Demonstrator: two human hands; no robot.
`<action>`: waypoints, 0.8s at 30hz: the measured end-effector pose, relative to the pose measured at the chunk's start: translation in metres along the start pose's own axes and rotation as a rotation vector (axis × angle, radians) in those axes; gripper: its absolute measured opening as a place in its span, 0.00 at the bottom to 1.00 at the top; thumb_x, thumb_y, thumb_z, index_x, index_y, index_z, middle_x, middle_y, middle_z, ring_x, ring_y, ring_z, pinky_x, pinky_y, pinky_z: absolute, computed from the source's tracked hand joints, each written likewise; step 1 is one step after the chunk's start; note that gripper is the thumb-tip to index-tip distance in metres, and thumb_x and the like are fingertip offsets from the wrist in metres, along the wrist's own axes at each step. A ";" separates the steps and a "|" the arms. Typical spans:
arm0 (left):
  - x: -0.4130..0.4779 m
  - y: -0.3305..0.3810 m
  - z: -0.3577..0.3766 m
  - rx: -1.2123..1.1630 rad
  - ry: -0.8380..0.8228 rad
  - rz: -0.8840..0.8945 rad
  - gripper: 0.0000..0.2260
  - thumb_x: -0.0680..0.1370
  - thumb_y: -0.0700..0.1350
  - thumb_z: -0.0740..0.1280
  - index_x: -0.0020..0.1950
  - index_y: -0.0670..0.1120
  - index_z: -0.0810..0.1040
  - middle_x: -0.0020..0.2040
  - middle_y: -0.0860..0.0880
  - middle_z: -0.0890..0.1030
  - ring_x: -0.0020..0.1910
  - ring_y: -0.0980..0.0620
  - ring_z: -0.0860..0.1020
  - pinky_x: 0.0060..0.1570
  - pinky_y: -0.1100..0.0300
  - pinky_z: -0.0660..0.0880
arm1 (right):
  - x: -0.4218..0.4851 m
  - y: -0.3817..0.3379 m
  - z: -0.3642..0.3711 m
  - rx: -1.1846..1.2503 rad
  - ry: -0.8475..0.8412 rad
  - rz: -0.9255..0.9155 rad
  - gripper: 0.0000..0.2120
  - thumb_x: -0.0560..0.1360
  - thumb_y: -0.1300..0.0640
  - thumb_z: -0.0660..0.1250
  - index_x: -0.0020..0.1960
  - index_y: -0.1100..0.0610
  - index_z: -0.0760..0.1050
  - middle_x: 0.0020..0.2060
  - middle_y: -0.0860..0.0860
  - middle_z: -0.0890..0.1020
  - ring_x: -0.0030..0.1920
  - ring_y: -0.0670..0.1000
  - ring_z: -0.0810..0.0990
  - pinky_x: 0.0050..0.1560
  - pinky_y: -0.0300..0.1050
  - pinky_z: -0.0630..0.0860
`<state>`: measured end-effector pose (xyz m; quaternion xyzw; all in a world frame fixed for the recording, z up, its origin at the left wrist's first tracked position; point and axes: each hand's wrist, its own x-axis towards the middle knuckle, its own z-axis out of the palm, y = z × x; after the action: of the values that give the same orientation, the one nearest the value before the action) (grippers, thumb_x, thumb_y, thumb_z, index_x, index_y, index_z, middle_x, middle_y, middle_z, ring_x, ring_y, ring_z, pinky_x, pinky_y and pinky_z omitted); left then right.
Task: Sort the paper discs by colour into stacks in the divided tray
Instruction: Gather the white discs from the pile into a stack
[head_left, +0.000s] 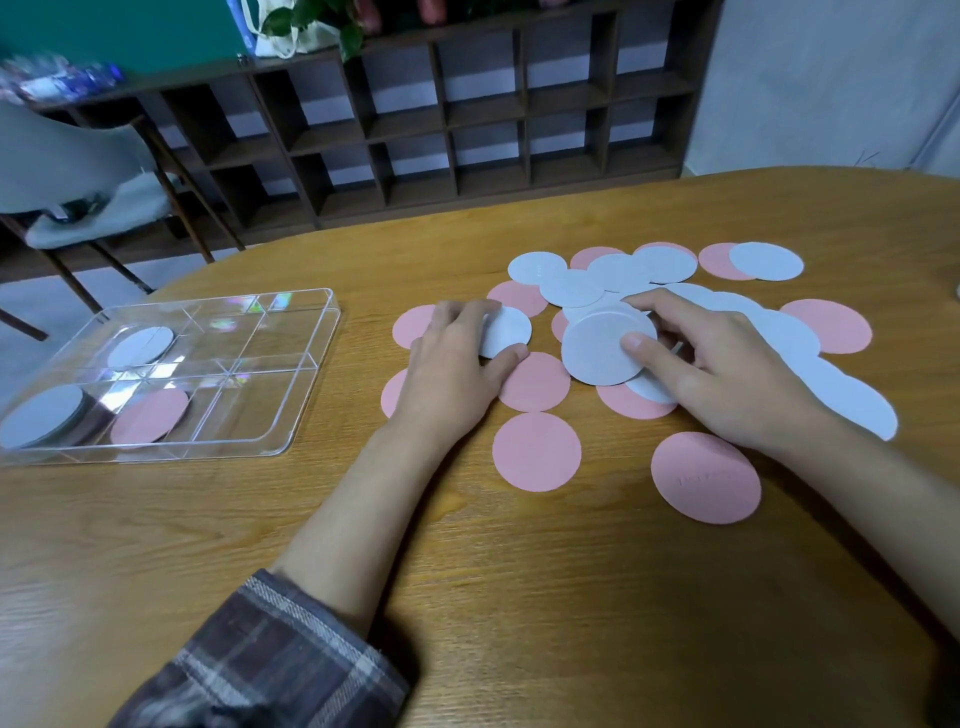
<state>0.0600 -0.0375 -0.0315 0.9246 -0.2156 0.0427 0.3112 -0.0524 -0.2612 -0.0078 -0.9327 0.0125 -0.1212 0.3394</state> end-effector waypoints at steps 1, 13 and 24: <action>0.000 0.000 -0.001 -0.036 0.012 0.006 0.24 0.78 0.53 0.74 0.73 0.50 0.74 0.67 0.50 0.70 0.64 0.50 0.72 0.65 0.53 0.71 | 0.000 0.000 0.000 -0.001 -0.001 0.000 0.17 0.83 0.50 0.63 0.71 0.48 0.72 0.54 0.46 0.79 0.51 0.40 0.75 0.41 0.34 0.68; -0.008 0.022 -0.019 -0.369 0.280 0.160 0.15 0.78 0.38 0.71 0.63 0.52 0.83 0.54 0.55 0.79 0.38 0.57 0.77 0.44 0.70 0.71 | 0.001 0.005 0.000 -0.005 0.087 0.028 0.17 0.83 0.49 0.63 0.71 0.48 0.73 0.45 0.39 0.76 0.46 0.42 0.75 0.40 0.35 0.68; -0.016 0.032 0.004 -0.578 0.102 0.094 0.12 0.76 0.41 0.76 0.59 0.49 0.85 0.40 0.53 0.79 0.39 0.56 0.78 0.49 0.50 0.82 | 0.001 0.004 0.005 0.118 0.054 -0.041 0.20 0.85 0.52 0.59 0.75 0.39 0.70 0.39 0.48 0.80 0.44 0.47 0.78 0.43 0.49 0.76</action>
<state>0.0317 -0.0564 -0.0205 0.7832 -0.2454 0.0401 0.5698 -0.0504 -0.2611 -0.0136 -0.9075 -0.0044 -0.1538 0.3909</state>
